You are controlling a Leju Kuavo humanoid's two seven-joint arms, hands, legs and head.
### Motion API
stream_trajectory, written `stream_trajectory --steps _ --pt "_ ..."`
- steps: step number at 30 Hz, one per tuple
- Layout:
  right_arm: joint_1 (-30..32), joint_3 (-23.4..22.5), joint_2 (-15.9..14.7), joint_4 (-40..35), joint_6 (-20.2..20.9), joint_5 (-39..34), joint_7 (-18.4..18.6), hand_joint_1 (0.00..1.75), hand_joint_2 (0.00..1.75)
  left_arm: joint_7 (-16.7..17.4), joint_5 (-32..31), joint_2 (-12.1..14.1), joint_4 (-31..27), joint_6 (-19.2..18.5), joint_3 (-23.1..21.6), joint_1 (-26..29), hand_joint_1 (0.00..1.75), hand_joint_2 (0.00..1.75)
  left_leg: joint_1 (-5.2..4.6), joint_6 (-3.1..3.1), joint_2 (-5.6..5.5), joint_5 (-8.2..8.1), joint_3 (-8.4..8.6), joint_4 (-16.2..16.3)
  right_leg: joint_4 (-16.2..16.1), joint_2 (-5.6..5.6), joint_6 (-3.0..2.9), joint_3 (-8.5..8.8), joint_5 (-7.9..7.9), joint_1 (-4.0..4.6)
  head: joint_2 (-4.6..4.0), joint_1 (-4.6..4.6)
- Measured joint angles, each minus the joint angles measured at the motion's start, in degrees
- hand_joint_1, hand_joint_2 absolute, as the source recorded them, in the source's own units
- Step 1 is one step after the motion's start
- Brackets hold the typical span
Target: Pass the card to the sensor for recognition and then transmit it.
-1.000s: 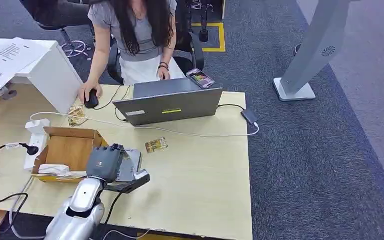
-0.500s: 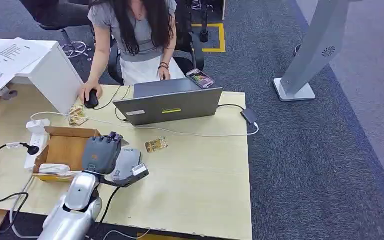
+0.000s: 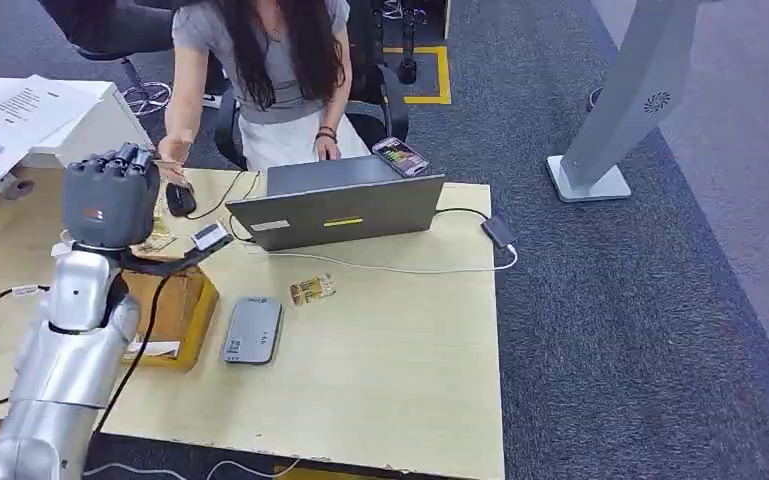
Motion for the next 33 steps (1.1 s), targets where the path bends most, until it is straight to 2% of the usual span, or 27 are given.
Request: stream_trajectory --steps 5,13,14,15,23,27,30,33 --pt "-0.1 0.0 0.0 0.0 0.2 0.3 -0.1 0.00 1.75 -1.1 0.2 0.5 5.8 0.7 1.5 -4.7 1.75 1.75 0.00 0.00 0.00 0.00 -0.01 0.0 0.0 0.00 0.00 0.00 0.00 -0.01 0.00 0.00" --pt "-0.1 0.0 0.0 0.0 0.3 0.5 -0.5 0.00 1.75 -1.4 0.3 0.5 9.6 2.1 2.3 -5.6 1.75 1.75 -0.01 0.00 0.00 -0.01 -0.04 0.0 0.0 0.01 0.00 -0.04 -0.01 -0.01 0.00 -0.02" --pt "-0.1 0.0 0.0 0.0 0.3 0.5 -0.3 0.00 1.75 -1.4 0.3 0.5 9.7 2.1 2.3 -5.6 1.62 1.75 -0.01 0.00 0.00 -0.01 -0.04 0.0 0.0 0.01 0.00 -0.05 -0.01 -0.01 0.00 0.00" --pt "-0.1 0.0 0.0 0.0 0.3 0.5 0.0 0.00 1.75 -1.4 0.3 0.5 9.9 2.1 2.3 -5.6 0.02 1.75 -0.01 0.00 0.00 -0.01 -0.06 0.0 0.0 0.01 0.00 -0.06 0.00 -0.01 0.00 -0.02" --pt "-0.1 0.0 0.0 0.0 0.3 0.8 0.3 0.00 1.75 -1.5 0.6 0.3 10.1 1.3 2.4 -5.5 0.00 1.75 -0.01 0.00 0.00 -0.01 -0.09 0.0 0.0 0.01 0.00 -0.07 0.00 -0.01 0.00 0.00" --pt "-0.1 -0.4 0.0 0.0 0.5 1.0 0.2 0.00 1.75 -2.5 1.2 0.0 9.3 2.2 2.4 -3.3 0.00 1.75 -0.01 0.00 0.02 -0.02 -0.08 0.0 0.0 0.02 0.00 -0.08 -0.01 -0.01 0.00 -0.02" --pt "-0.1 -0.9 0.0 0.0 0.5 1.0 0.2 0.00 1.75 -3.5 2.0 -0.9 4.9 2.6 2.4 1.3 0.00 1.75 -0.02 0.01 0.04 -0.04 -0.08 0.0 0.0 0.04 0.00 -0.09 -0.02 -0.02 0.00 0.00" --pt "-0.1 -1.9 0.0 0.0 0.2 0.7 0.4 0.00 1.75 -4.0 2.2 -1.9 -2.9 3.6 2.1 8.6 0.00 1.75 -0.03 0.03 0.19 -0.18 -0.06 0.0 0.0 0.17 0.02 -0.12 -0.04 -0.04 0.00 -0.02"
